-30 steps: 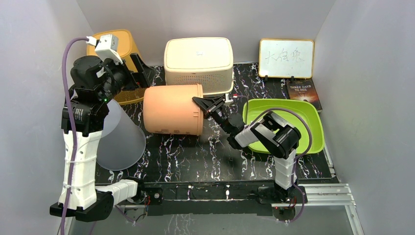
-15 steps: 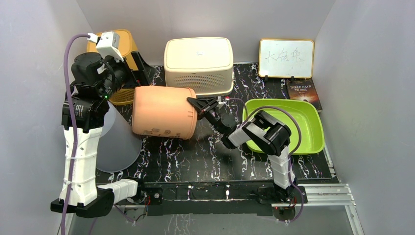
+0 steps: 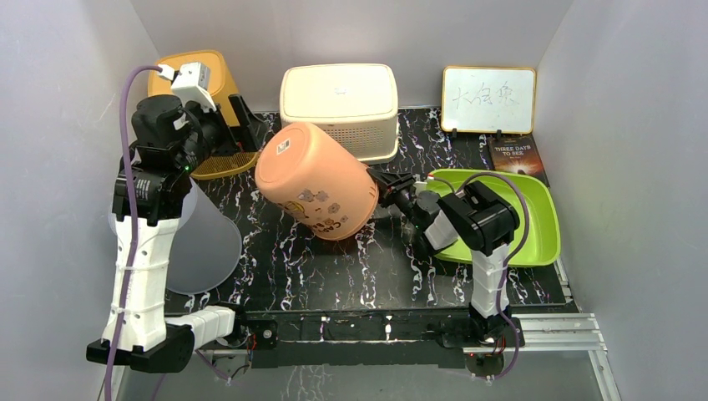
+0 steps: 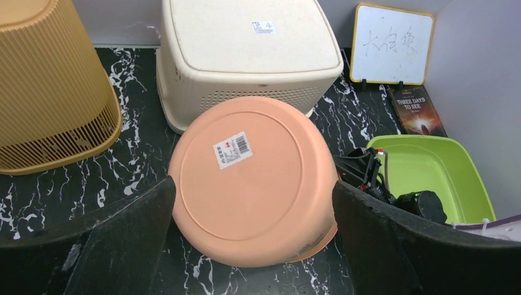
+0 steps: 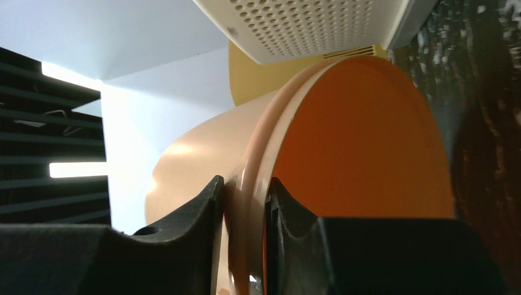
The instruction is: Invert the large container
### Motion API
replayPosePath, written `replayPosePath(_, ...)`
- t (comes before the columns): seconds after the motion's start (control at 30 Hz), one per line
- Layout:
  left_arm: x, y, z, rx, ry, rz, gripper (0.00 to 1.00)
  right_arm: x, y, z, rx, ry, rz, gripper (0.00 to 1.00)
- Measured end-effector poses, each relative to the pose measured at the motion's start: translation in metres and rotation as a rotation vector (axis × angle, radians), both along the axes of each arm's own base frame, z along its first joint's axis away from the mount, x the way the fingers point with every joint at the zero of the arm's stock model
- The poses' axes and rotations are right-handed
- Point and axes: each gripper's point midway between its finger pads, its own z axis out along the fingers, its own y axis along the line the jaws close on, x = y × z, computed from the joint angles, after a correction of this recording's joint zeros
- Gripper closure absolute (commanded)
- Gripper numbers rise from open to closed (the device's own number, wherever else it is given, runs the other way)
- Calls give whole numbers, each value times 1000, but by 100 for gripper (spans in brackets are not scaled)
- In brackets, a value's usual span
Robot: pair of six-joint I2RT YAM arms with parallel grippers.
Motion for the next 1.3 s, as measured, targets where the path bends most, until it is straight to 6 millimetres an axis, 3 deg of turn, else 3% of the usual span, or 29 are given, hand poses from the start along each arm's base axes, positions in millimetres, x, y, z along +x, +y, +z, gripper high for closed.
replayPosePath(0.1, 1, 0, -10, 4, 22, 0, 2, -3, -8, -12, -59, -6, 8, 51)
replayPosePath(0.13, 2, 0, -12, 5, 27, 0, 2, -4, -10, -15, -80, -12, 14, 50)
replayPosePath(0.27, 4, -1, -19, 7, 39, 0, 2, -10, -14, -26, -156, -43, 45, 49)
replayPosePath(0.63, 9, -2, -16, 2, 19, -1, 2, -9, -26, -30, -241, -113, 55, 48)
replayPosePath(0.83, 11, -2, -20, 3, 25, -2, 2, 3, -42, -34, -324, -166, 16, 47)
replayPosePath(1.1, 12, -3, -27, 6, 43, -2, 2, 15, -41, -47, -456, -192, 15, 47)
replayPosePath(1.3, 13, -3, -28, 5, 44, -6, 2, 24, -46, -61, -649, -166, 11, 47)
